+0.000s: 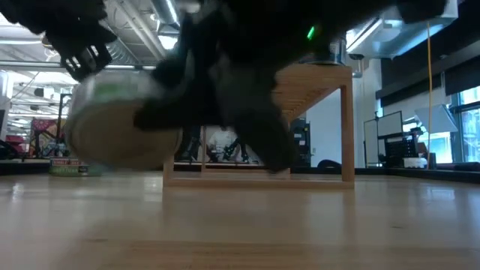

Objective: Stack canned seafood by type on shelf
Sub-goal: Stack the green tuna can on top of the green tuna can on the shelf

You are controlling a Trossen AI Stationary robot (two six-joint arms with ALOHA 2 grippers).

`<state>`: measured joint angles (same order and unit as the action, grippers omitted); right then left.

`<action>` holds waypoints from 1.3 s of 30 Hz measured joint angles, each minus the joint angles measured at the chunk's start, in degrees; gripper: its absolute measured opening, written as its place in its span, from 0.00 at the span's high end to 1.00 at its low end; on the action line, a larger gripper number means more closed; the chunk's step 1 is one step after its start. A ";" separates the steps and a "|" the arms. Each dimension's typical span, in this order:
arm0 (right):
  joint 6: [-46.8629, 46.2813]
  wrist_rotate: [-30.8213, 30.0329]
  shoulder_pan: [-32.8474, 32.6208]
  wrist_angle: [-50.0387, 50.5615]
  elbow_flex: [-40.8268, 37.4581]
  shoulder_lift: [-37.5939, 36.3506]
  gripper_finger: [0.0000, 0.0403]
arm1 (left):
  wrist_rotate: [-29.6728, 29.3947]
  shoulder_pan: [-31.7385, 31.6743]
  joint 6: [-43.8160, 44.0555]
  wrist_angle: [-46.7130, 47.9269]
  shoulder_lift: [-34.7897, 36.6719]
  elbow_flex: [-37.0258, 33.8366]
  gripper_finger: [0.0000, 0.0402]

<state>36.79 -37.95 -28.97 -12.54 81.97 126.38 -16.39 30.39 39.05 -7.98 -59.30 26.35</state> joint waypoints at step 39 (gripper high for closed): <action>19.20 -22.37 5.96 2.76 0.26 -17.09 0.61 | -10.99 -0.07 -33.53 -25.69 -0.26 -0.02 0.99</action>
<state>55.99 -60.32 -23.01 -9.78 82.24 109.30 -27.37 30.33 5.52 -33.67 -59.56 26.33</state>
